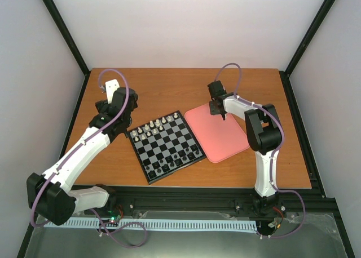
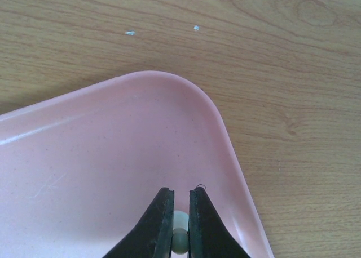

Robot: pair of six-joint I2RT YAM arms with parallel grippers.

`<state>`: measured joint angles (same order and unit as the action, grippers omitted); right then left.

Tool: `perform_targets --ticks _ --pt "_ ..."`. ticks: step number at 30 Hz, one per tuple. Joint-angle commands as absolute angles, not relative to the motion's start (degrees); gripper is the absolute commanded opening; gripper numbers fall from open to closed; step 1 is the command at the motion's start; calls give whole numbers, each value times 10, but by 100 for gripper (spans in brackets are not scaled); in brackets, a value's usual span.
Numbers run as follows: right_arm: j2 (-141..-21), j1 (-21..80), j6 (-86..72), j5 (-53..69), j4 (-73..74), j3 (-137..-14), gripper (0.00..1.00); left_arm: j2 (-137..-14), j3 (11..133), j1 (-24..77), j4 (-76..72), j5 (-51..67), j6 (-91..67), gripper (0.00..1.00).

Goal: Set up the chess pieces on the board
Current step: Pick up the chess piece from the storage box, then place the chess piece on the chessboard.

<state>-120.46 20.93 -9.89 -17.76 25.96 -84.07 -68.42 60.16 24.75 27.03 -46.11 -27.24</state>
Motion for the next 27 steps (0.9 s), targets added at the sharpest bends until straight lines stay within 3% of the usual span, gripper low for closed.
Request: perform_targets --ticks 1,13,27 --pt "-1190 205 -102 -169 260 -845 3 -685 628 244 273 -472 -280 100" --pt "-1070 286 -89 -116 251 -813 3 -687 629 244 273 -470 -279 100" --pt "-1160 437 -66 -49 275 -925 3 -672 622 244 273 -471 -281 100"
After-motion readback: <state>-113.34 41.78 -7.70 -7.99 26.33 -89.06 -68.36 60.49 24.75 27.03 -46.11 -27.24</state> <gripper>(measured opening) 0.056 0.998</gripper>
